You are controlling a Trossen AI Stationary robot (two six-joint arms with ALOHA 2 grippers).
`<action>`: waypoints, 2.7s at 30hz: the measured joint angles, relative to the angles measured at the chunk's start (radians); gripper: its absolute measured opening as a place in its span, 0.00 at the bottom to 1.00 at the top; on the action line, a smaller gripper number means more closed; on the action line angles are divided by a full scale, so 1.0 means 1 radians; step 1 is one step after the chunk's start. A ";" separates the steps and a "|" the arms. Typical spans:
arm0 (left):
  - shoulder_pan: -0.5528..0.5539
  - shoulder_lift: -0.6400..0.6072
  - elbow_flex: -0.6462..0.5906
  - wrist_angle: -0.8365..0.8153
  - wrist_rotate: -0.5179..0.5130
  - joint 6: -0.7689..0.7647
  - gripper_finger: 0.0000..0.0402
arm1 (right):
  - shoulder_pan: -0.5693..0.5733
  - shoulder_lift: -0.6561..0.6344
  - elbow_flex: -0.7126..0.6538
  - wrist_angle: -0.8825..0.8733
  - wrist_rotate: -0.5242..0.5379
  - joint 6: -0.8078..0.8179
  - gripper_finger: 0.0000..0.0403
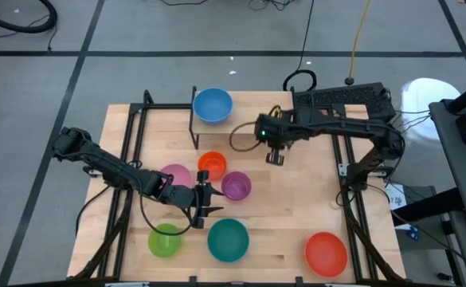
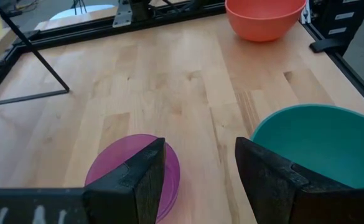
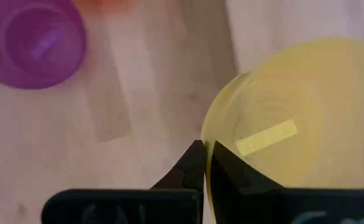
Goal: Place and stack bowls onto a shelf
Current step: Put the yellow bowl on the shelf
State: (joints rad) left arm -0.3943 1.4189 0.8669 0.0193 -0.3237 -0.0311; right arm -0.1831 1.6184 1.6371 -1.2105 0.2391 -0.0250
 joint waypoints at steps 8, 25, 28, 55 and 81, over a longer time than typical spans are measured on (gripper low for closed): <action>0.003 0.000 0.000 0.005 0.000 0.000 0.50 | -0.128 0.000 0.000 0.116 -0.004 -0.133 0.00; 0.013 0.000 0.000 0.049 0.000 0.009 0.50 | -0.269 0.004 0.000 0.221 -0.058 -0.256 0.00; 0.014 0.000 0.000 0.050 0.000 0.002 0.50 | -0.270 0.024 0.000 0.236 -0.058 -0.253 0.00; 0.013 0.000 0.000 0.052 0.000 0.000 0.50 | -0.274 0.069 -0.020 0.237 -0.061 -0.266 0.00; 0.012 0.000 0.000 0.043 0.000 -0.004 0.50 | -0.224 0.016 -0.037 0.324 -0.057 -0.188 0.28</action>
State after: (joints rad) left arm -0.3820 1.4189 0.8669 0.0625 -0.3237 -0.0353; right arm -0.4070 1.6342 1.6001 -0.8864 0.1818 -0.2131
